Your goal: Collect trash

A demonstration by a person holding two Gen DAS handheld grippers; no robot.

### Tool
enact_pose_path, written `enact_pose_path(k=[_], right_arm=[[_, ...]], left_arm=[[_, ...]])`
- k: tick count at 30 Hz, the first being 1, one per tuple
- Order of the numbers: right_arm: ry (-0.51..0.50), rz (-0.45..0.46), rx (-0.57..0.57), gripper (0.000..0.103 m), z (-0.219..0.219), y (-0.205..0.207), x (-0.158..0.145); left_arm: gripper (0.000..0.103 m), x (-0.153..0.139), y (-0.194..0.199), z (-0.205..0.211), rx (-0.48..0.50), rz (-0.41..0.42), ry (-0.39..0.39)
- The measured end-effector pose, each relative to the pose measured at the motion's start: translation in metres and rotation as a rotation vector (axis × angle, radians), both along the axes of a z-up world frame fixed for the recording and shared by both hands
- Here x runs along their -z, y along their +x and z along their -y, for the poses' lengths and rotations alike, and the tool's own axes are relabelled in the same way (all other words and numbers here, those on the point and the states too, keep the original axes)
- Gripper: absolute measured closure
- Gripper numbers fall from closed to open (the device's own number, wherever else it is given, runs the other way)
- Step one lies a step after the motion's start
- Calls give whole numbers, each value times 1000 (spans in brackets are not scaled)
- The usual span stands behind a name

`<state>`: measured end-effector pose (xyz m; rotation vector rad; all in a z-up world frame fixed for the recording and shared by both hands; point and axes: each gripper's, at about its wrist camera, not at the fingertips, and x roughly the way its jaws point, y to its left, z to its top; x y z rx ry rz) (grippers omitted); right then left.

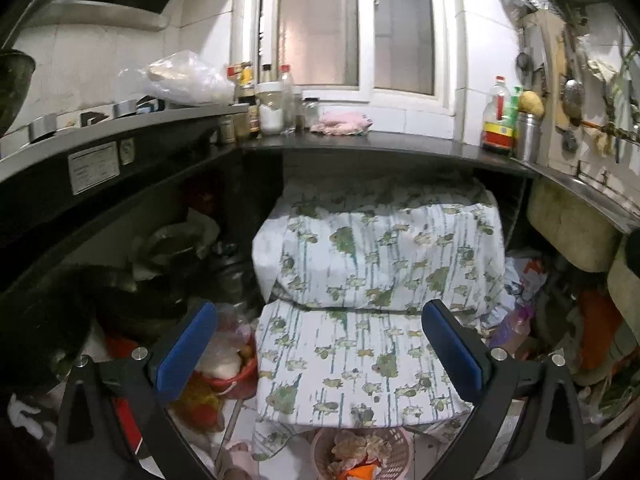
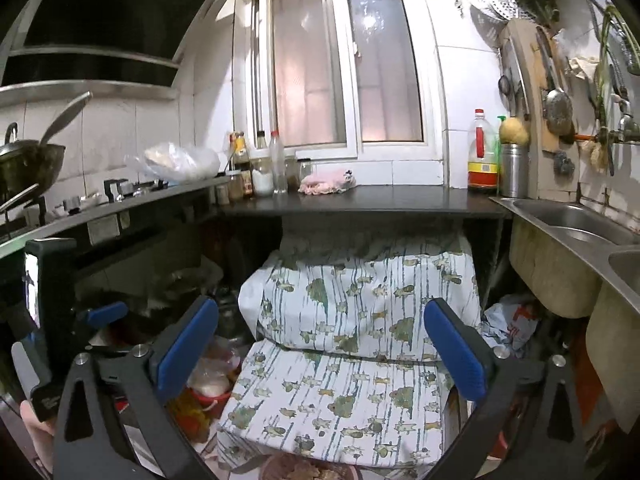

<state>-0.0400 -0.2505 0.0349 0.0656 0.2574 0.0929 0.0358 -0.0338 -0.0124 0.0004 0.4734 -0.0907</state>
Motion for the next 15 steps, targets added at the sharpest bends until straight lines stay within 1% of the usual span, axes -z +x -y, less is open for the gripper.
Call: enact_pose_path(k=[1, 3, 6, 9, 11, 15], right_arm=[[0, 11, 1, 1, 1, -4, 1], [-3, 32, 4, 0, 2, -10, 6], [11, 44, 20, 1, 2, -10, 13], [25, 22, -8, 1, 0, -5, 21], [8, 2, -29, 1, -4, -2, 26], [-32, -7, -1, 1, -8, 2, 31]], left_arm=[[0, -1, -3, -1, 0, 2, 4], [0, -1, -11, -5, 6, 33, -6], [0, -2, -22, -9, -25, 83, -10], [0, -6, -31, -12, -47, 118, 2], [0, -7, -36, -15, -59, 125, -4], [0, -7, -38, -19, -53, 105, -17]])
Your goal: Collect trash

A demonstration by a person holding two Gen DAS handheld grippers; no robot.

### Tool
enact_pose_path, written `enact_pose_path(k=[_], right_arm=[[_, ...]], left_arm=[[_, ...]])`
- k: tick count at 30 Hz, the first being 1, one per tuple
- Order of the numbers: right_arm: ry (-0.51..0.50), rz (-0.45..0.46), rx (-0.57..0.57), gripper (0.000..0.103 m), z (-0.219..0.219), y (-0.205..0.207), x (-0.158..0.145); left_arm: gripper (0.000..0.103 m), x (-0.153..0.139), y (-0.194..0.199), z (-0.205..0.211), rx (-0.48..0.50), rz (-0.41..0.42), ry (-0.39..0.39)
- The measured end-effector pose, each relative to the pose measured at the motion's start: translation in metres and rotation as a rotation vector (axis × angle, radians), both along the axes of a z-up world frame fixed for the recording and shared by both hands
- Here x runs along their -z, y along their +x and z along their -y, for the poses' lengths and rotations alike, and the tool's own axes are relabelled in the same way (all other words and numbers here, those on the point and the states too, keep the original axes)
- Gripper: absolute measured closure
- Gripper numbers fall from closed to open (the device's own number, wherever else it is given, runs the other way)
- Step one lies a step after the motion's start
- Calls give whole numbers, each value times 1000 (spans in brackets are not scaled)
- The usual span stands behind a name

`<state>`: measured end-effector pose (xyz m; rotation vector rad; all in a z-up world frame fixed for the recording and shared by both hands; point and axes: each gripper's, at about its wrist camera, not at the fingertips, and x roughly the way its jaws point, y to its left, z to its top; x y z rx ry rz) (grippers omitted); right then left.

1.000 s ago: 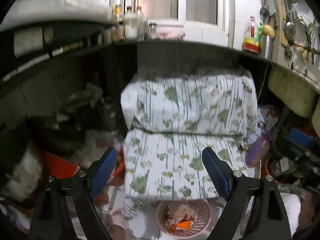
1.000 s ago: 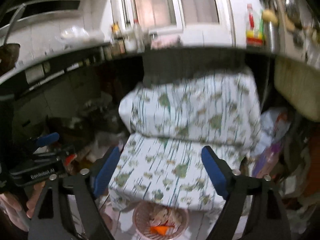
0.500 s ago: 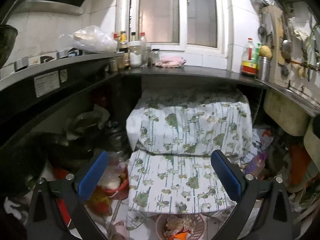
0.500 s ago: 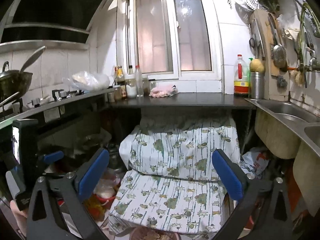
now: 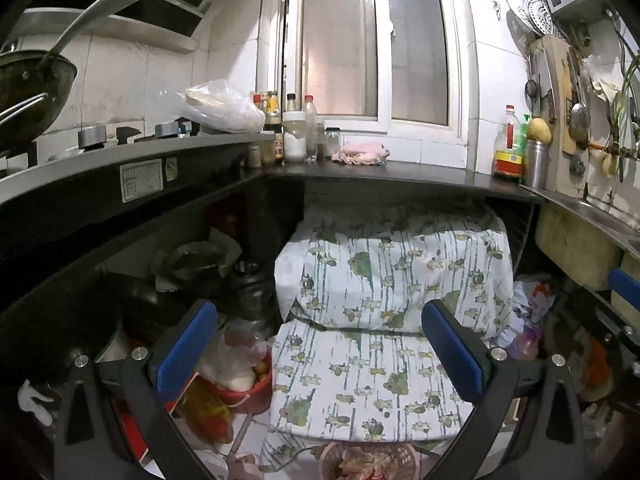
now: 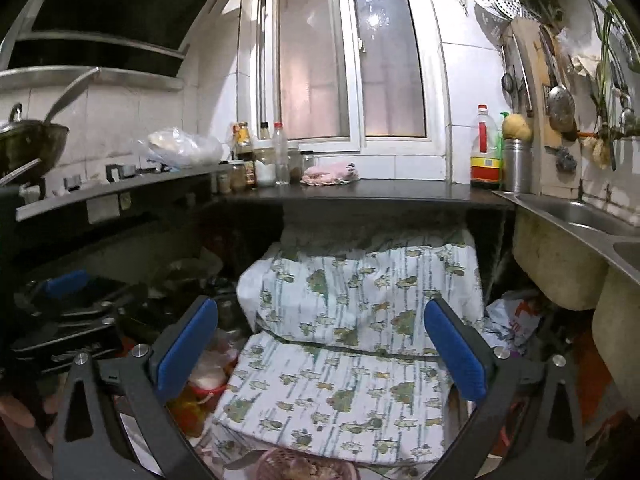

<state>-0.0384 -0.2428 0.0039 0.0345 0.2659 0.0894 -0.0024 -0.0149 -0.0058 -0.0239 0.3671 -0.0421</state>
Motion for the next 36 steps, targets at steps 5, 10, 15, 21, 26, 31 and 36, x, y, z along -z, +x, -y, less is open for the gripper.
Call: enact_pose_path(k=[5, 10, 15, 21, 26, 31, 36], right_arm=[[27, -27, 7, 1, 3, 3, 5], [25, -31, 14, 0, 3, 3, 6], [36, -35, -6, 1, 4, 4, 6], [22, -21, 26, 0, 2, 3, 5], [64, -32, -24, 0, 3, 6, 6], [56, -25, -9, 0, 3, 6, 5], [60, -26, -10, 0, 3, 6, 5]], left_arm=[[0, 4, 3, -1, -6, -21, 11], [0, 7, 8, -4, -14, -39, 2], [0, 8, 11, -6, -8, -50, 9], [0, 9, 12, -12, -32, -38, -17], [0, 11, 15, -12, -48, -47, -2], [0, 10, 13, -14, -64, -27, 6], [0, 9, 10, -14, -90, -10, 26]])
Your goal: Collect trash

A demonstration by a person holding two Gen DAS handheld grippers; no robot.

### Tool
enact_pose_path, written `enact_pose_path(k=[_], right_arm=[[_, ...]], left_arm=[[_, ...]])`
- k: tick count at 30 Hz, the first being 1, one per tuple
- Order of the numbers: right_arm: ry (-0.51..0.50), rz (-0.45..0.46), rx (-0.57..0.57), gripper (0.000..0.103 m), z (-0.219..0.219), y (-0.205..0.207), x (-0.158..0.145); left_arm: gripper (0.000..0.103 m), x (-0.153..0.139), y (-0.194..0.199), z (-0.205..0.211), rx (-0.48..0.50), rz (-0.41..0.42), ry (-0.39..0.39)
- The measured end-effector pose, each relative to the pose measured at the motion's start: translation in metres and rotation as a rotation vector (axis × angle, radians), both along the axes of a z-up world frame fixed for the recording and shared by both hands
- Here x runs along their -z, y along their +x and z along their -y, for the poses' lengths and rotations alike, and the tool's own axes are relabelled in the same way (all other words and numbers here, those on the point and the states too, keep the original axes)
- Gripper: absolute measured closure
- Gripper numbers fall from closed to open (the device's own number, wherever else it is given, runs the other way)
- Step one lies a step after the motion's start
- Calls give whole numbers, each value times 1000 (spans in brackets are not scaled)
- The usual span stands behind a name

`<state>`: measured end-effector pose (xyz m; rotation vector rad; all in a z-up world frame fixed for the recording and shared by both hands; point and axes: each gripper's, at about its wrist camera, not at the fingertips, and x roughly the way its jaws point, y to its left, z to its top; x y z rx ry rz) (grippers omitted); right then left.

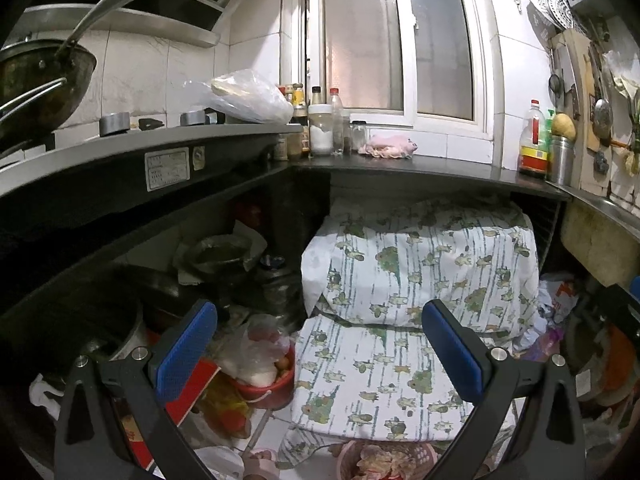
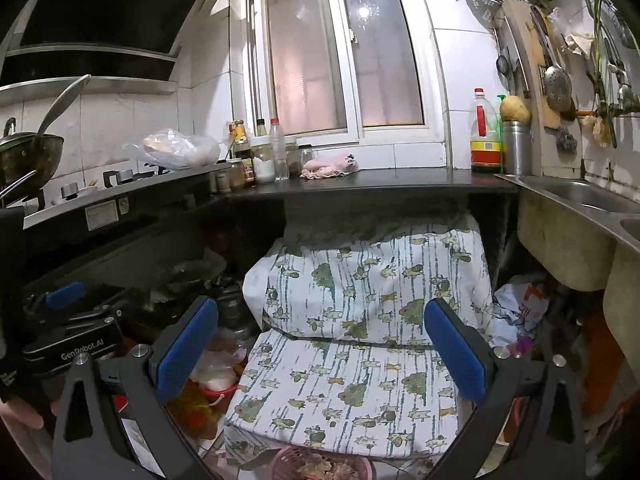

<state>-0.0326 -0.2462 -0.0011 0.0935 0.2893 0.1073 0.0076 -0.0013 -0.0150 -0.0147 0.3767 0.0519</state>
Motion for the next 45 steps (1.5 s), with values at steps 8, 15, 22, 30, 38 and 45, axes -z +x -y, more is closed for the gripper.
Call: enact_pose_path(k=[8, 15, 22, 30, 38, 45], right_arm=[[-1, 1, 4, 0, -1, 0, -1], [-2, -1, 2, 0, -1, 0, 0], [-6, 2, 12, 0, 1, -2, 1], [-5, 5, 16, 0, 4, -3, 0], [-3, 6, 19, 0, 6, -3, -1], [3, 7, 33, 0, 8, -5, -2]], left_arm=[[0, -1, -2, -2, 47, -4, -23], [0, -1, 0, -3, 98, -22, -45], [0, 0, 0, 0, 87, -16, -7], [0, 0, 0, 0, 87, -17, -12], [0, -1, 1, 0, 86, -17, -8], [0, -1, 1, 0, 86, -16, -8]])
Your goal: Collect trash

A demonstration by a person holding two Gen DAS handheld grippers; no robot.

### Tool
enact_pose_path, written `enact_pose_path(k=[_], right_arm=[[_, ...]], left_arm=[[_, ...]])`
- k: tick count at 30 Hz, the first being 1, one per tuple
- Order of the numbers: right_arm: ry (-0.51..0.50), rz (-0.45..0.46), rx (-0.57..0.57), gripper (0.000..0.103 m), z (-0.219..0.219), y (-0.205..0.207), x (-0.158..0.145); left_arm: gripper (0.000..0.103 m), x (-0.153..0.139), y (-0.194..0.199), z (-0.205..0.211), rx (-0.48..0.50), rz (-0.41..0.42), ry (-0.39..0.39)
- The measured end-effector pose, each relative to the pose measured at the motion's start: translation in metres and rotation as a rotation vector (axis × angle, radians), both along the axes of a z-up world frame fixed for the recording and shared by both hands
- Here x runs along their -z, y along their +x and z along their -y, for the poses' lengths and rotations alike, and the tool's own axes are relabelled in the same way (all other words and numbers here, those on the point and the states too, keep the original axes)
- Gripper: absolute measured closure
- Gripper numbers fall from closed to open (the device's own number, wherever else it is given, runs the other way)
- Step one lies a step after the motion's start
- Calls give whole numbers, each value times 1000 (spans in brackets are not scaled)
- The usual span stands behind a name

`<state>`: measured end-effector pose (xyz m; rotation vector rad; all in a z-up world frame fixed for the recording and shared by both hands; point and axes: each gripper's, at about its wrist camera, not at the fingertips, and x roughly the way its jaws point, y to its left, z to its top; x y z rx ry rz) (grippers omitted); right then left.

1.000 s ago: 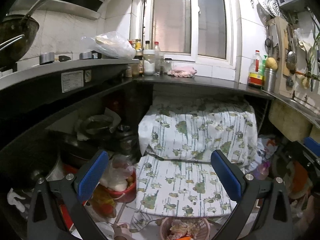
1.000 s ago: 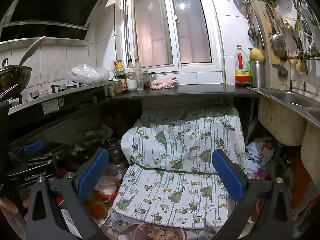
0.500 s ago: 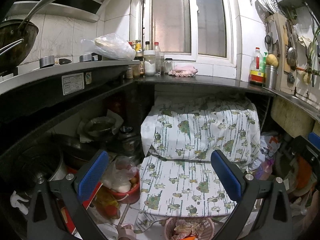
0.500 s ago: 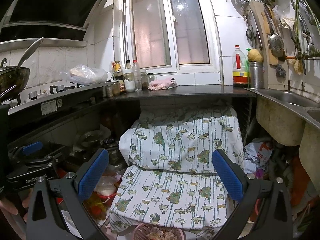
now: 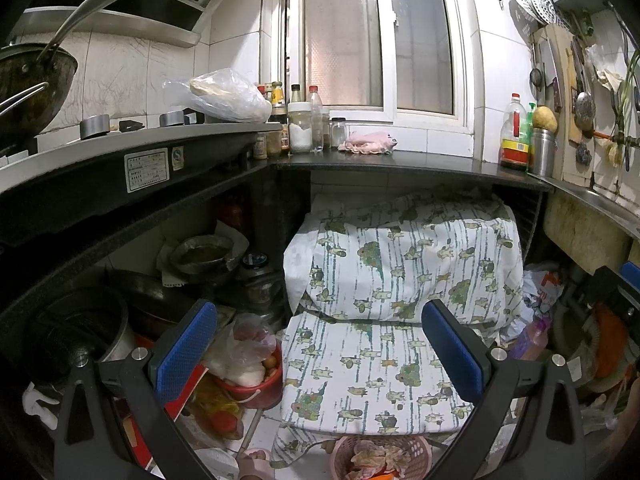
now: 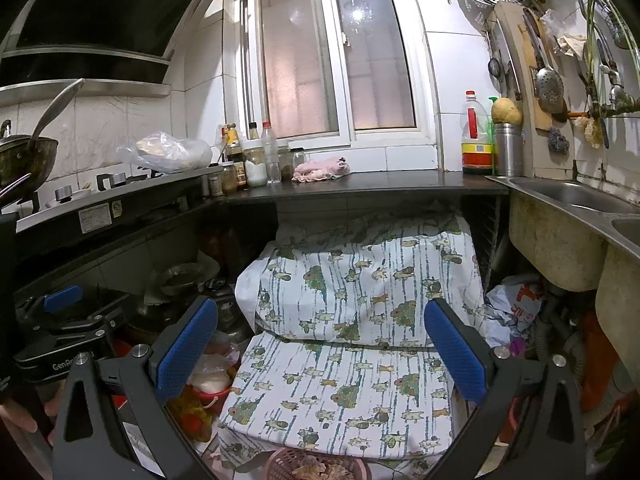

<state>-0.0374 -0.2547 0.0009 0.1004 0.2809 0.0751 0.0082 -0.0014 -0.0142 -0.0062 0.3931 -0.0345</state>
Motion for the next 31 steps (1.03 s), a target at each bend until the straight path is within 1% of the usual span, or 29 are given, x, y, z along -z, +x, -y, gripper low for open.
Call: enact_pose_path(k=[20, 27, 31], right_arm=[[25, 0, 43, 0, 5, 1, 0], [27, -8, 49, 0, 7, 3, 2], [28, -20, 62, 0, 8, 7, 6]], left_arm=[[0, 1, 7, 0, -3, -15, 3], [0, 7, 13, 3, 4, -17, 27], [0, 12, 18, 3, 8, -28, 24]])
